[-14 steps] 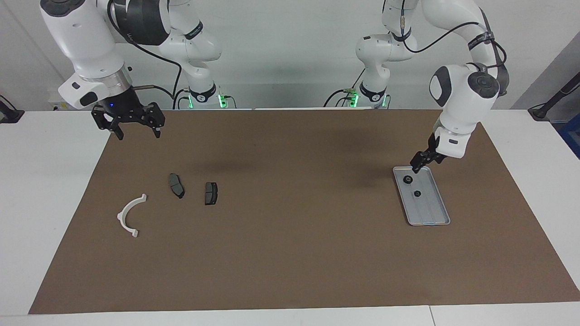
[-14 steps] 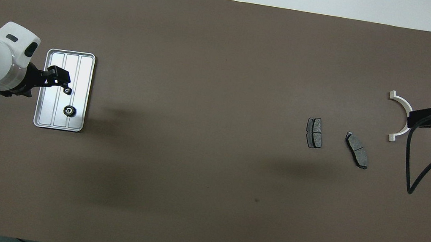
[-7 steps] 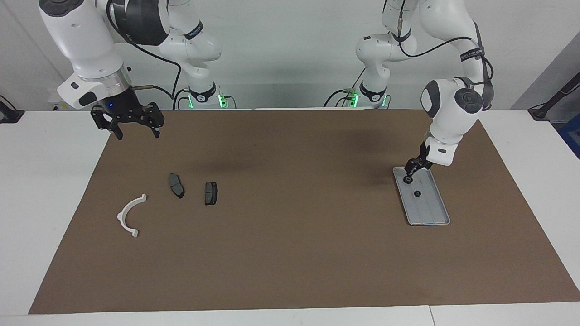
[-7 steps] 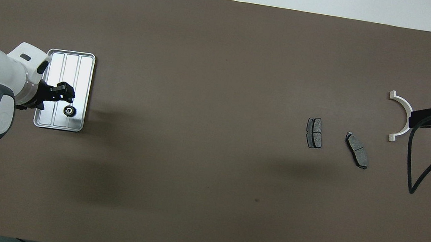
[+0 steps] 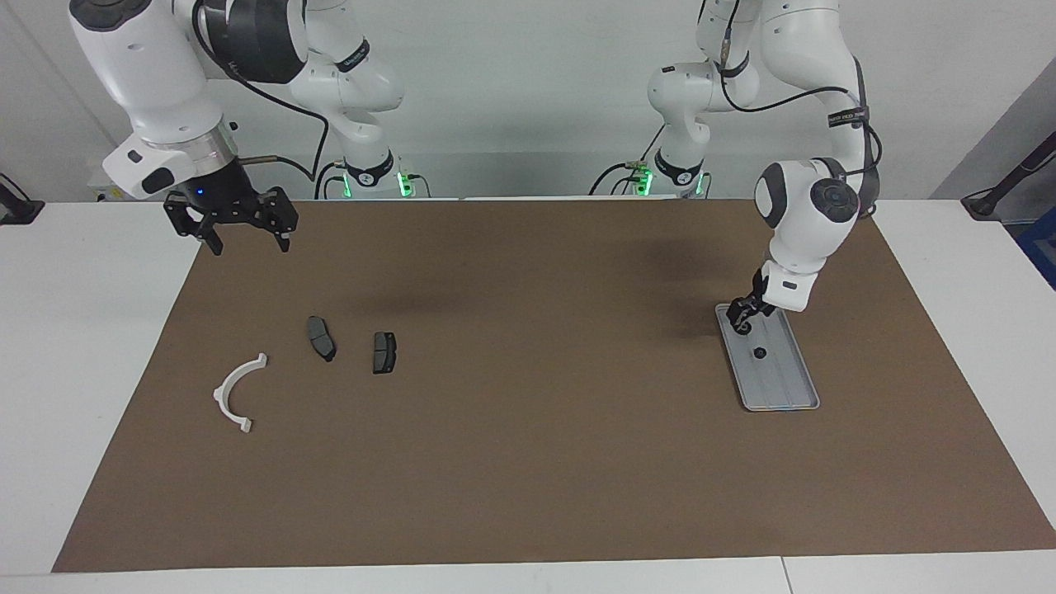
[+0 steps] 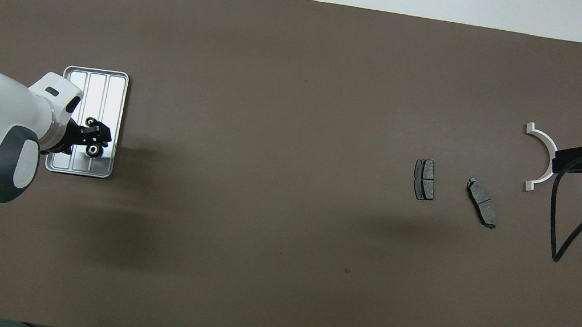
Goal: Place bearing gear from tray to pile
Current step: 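Lower the left gripper onto the dark bearing in the tray and grasp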
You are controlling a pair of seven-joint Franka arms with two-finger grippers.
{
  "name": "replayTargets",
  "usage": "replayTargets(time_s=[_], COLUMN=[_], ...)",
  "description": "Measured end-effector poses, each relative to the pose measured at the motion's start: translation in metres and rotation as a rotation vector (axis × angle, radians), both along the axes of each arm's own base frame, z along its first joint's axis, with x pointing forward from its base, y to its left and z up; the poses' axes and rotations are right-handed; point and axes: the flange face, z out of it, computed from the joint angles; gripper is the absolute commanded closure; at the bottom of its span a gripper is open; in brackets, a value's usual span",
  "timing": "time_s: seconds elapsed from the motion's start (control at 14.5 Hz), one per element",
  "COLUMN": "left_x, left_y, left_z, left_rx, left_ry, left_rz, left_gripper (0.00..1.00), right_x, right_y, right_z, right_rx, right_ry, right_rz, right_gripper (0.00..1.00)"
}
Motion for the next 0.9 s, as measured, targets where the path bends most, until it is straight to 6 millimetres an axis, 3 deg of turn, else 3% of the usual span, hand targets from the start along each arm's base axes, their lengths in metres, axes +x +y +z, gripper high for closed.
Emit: replayTargets(time_s=[0.21, 0.9], left_x=[0.001, 0.001], left_y=[0.009, 0.002], left_z=[-0.010, -0.016], left_rx=[-0.001, -0.003], left_ry=[0.007, 0.015], left_rz=[-0.014, -0.027], left_gripper=[0.29, 0.29], right_x=[0.000, -0.001], right_y=[0.000, 0.000], right_z=[0.000, -0.004], right_rx=[0.000, 0.000], right_ry=[0.000, 0.009], right_rz=[0.000, 0.000], right_gripper=[0.00, 0.00])
